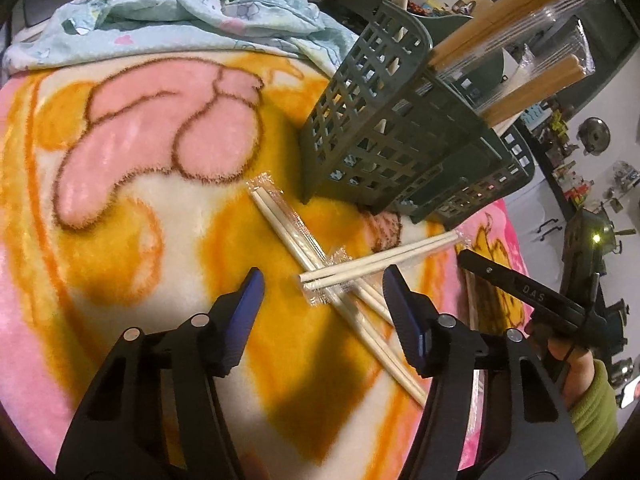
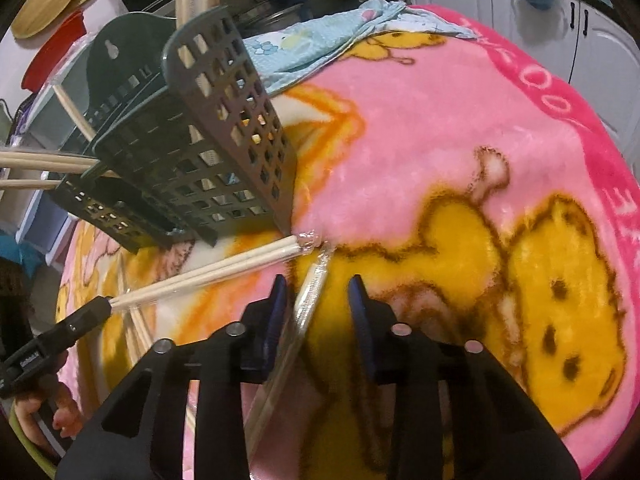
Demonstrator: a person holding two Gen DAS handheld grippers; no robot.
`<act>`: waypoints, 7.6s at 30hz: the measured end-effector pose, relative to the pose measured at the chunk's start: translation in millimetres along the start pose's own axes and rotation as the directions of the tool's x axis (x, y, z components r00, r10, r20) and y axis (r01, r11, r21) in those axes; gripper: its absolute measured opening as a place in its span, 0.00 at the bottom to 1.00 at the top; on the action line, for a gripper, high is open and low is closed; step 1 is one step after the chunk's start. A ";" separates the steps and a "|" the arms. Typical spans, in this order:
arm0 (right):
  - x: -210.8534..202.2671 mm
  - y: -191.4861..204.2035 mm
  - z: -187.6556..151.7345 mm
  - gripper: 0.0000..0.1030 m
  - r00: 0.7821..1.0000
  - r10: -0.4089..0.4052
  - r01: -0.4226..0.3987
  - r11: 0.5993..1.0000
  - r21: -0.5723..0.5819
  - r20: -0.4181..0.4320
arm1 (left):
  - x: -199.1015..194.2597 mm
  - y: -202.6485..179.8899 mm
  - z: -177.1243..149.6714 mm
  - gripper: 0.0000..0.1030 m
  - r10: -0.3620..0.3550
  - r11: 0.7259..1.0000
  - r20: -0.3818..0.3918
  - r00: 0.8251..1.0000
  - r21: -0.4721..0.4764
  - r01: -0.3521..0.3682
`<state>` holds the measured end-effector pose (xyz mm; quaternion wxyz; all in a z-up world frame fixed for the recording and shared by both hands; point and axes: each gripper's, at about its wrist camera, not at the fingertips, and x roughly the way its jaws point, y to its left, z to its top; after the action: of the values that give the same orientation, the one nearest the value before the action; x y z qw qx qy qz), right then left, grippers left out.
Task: Organize utensils
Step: 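Close the right gripper on another wrapped pair while the left gripper closes too, then lift the wrapped chopsticks and carry them down toward the green caddy, then lower the held wrapped chopsticks upright into the green caddy with the right gripper, then open both grippers above the caddy to release the chopsticks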
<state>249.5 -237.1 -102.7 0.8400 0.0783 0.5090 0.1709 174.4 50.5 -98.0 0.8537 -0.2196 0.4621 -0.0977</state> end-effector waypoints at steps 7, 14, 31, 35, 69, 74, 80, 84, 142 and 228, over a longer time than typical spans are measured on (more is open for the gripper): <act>-1.2 -6.4 -2.8 0.13 1.000 -0.010 0.010 1.000 0.019 0.014 | 4.1 -0.6 2.0 0.31 0.015 1.000 -0.005 1.000 -0.001 -0.015; -4.5 -7.9 -6.9 0.08 0.999 -0.015 0.014 0.999 0.036 0.032 | 5.9 1.2 3.6 0.20 0.028 1.000 -0.007 1.000 0.005 -0.028; -20.3 -19.8 -12.6 0.06 0.998 -0.019 0.013 0.995 0.095 0.061 | -11.4 -5.4 5.3 0.02 0.028 0.997 0.015 1.000 0.072 -0.029; -23.0 -20.5 -12.2 0.06 0.998 -0.015 0.008 0.995 0.098 0.068 | -19.6 -7.5 5.9 0.01 0.015 0.996 0.029 0.999 0.084 -0.018; -149.4 36.0 6.9 0.06 0.915 0.122 -0.085 0.990 -0.111 0.385 | -100.5 -109.6 29.0 0.00 -0.224 0.935 0.164 0.961 0.315 0.164; -158.1 38.2 5.5 0.06 0.907 0.118 -0.076 0.990 -0.119 0.405 | -105.2 -123.5 31.1 0.00 -0.241 0.920 0.169 0.956 0.352 0.170; -167.1 39.6 6.0 0.06 0.894 0.116 -0.067 0.990 -0.127 0.433 | -109.8 -135.9 36.0 0.00 -0.259 0.909 0.179 0.949 0.378 0.177; -175.6 41.5 5.9 0.06 0.881 0.122 -0.066 0.989 -0.136 0.458 | -114.8 -143.8 42.0 0.00 -0.268 0.904 0.192 0.944 0.388 0.178; -213.3 117.5 101.3 0.06 0.697 0.249 -0.051 0.953 -0.299 0.673 | -193.5 -131.7 139.1 0.00 -0.198 0.934 0.485 0.852 0.356 0.014; -165.3 84.1 11.5 0.54 0.889 0.115 -0.005 0.970 -0.242 0.443 | -145.1 -45.0 66.5 0.90 -0.054 0.993 0.339 0.939 0.119 0.014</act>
<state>172.1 -219.1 65.2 0.9331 0.0325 0.2721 0.2327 150.9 83.3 62.9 0.9302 -0.1915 0.2969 -0.0994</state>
